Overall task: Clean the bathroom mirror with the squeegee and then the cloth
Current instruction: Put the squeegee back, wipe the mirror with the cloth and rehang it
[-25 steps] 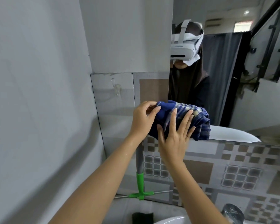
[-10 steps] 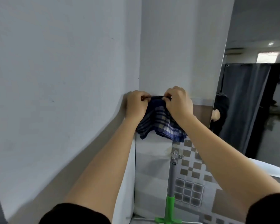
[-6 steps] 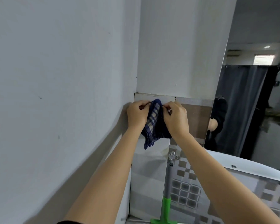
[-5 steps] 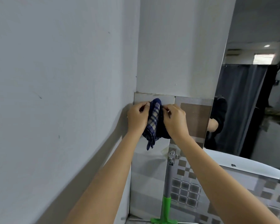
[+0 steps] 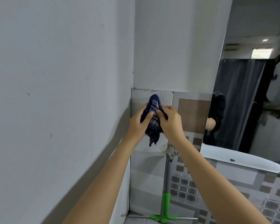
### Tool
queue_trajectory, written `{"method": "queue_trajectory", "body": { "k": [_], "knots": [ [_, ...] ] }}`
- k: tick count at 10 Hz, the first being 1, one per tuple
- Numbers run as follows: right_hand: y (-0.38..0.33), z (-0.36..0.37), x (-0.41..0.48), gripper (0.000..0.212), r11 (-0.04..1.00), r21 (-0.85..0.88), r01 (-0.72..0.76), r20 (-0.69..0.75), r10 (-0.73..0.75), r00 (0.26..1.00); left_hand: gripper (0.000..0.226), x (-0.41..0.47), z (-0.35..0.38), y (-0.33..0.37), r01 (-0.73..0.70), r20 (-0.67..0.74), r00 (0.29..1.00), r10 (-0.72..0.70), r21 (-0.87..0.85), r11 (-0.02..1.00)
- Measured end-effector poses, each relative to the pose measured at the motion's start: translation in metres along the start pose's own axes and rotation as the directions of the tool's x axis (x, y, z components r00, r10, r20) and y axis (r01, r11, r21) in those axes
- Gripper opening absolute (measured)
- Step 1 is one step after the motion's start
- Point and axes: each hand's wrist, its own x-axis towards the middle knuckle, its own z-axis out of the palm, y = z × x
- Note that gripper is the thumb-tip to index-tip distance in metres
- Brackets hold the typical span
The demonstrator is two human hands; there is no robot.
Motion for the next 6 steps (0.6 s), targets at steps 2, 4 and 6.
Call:
{"method": "queue_trajectory", "body": {
  "k": [2,4,6],
  "knots": [
    [-0.004,0.005,-0.011,0.025,1.000,0.016,0.004,-0.024,-0.004,1.000,0.040,-0.005,0.005,0.002,-0.118,0.011,0.993,0.119,0.256,0.959],
    [-0.015,-0.016,-0.019,0.034,0.987,-0.160,-0.026,0.158,0.052,0.986,0.045,-0.020,-0.002,0.008,-0.073,0.089,0.995,0.035,0.463,0.883],
    [-0.029,-0.055,-0.050,0.055,0.951,-0.308,-0.041,0.227,0.115,0.967,0.061,-0.049,-0.006,0.046,-0.073,0.095,0.995,0.002,0.748,0.660]
  ]
}}
